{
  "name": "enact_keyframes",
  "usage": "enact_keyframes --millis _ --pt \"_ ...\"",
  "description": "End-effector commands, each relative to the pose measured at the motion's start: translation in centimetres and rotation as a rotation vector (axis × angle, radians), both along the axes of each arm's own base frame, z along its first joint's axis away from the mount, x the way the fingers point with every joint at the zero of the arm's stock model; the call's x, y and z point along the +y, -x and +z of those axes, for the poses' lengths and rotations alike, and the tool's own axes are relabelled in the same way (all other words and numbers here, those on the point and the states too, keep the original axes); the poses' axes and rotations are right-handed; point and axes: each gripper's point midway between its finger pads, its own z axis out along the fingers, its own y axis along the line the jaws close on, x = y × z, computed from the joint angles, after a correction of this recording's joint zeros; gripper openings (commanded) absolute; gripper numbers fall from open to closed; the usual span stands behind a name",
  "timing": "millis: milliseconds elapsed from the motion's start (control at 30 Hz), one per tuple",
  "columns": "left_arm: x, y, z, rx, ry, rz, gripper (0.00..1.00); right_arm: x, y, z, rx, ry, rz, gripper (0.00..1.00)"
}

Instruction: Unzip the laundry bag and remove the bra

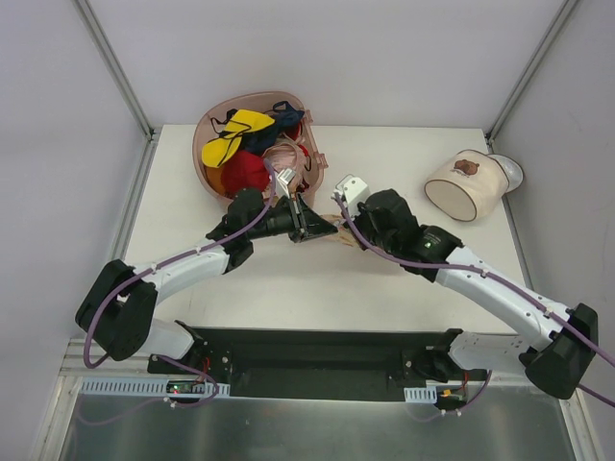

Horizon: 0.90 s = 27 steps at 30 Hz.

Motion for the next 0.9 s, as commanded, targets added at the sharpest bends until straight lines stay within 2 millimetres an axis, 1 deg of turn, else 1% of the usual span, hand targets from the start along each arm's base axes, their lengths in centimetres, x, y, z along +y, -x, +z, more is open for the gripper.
enact_keyframes --millis 0,33,100,133,167,200,233,267,300,333,367,400,433,467,500,533,600,633,700,733,800,867 --pt "0.9 0.7 2.3 -0.116 0.004 -0.031 0.00 -1.3 -1.2 2.3 -0.015 -0.123 -0.028 0.01" --pt "1.6 0.4 1.8 -0.110 -0.003 -0.016 0.00 -1.4 -1.2 2.3 -0.009 -0.133 -0.021 0.01" --pt "2.5 0.3 2.0 -0.123 -0.001 -0.003 0.00 -2.3 -1.4 2.4 -0.012 -0.136 -0.038 0.01" --pt "3.0 0.3 1.6 -0.114 -0.007 0.006 0.00 -2.6 -1.4 2.2 -0.007 -0.130 -0.037 0.01" --pt "3.9 -0.4 1.6 -0.113 -0.010 0.036 0.00 -2.8 -1.4 2.2 -0.004 -0.131 -0.041 0.01" --pt "4.4 -0.5 1.9 -0.125 -0.006 0.050 0.00 -3.4 -1.5 2.2 -0.002 -0.136 -0.054 0.01" --pt "4.9 -0.6 1.5 -0.115 -0.014 0.062 0.00 -3.4 -1.5 2.2 0.004 -0.149 -0.048 0.01" --pt "5.6 -1.1 1.5 -0.118 -0.018 0.086 0.00 -3.6 -1.5 2.4 0.009 -0.169 -0.054 0.01" --pt "6.1 -1.0 1.7 -0.135 -0.020 0.093 0.00 -4.4 -1.8 2.2 0.010 -0.176 -0.084 0.01" --pt "6.4 -1.1 1.4 -0.132 -0.031 0.102 0.00 -4.0 -1.4 2.8 0.016 -0.222 -0.051 0.01" --pt "6.6 -1.0 1.1 -0.122 -0.045 0.106 0.00 -4.1 -1.3 2.9 0.028 -0.257 -0.060 0.01" --pt "7.1 -1.1 1.0 -0.136 -0.056 0.116 0.00 -4.6 -1.7 3.1 0.031 -0.285 -0.076 0.01" --pt "7.3 -1.0 0.7 -0.131 -0.063 0.116 0.00 -4.4 -1.3 3.6 0.033 -0.334 -0.052 0.01" --pt "7.5 -1.0 0.4 -0.124 -0.072 0.118 0.00 -4.9 -1.6 3.8 0.047 -0.378 -0.082 0.01" --pt "7.7 -1.0 0.4 -0.134 -0.074 0.122 0.00 -5.0 -1.6 4.2 0.054 -0.416 -0.084 0.01" --pt "7.9 -1.0 0.3 -0.130 -0.078 0.127 0.00 -4.5 -1.4 4.5 0.065 -0.465 -0.052 0.01" --pt "8.1 -0.9 0.3 -0.141 -0.082 0.132 0.00 -4.9 -1.5 5.7 0.076 -0.574 -0.069 0.01" --pt "8.2 -1.0 0.3 -0.144 -0.085 0.136 0.00 -4.3 -1.3 6.4 0.073 -0.620 -0.029 0.01" --pt "8.2 -1.1 0.2 -0.145 -0.091 0.141 0.00 -4.1 -1.3 7.0 0.090 -0.675 -0.021 0.01" --pt "8.2 -1.2 0.2 -0.141 -0.092 0.139 0.00 -3.7 -1.2 7.2 0.096 -0.686 0.002 0.01" --pt "8.0 -1.0 0.0 -0.133 -0.092 0.118 0.00 -3.4 -1.3 6.3 0.130 -0.684 0.004 0.01" --pt "7.8 -1.0 0.5 -0.142 -0.084 0.101 0.00 -3.3 -1.3 5.6 0.160 -0.666 0.002 0.01"
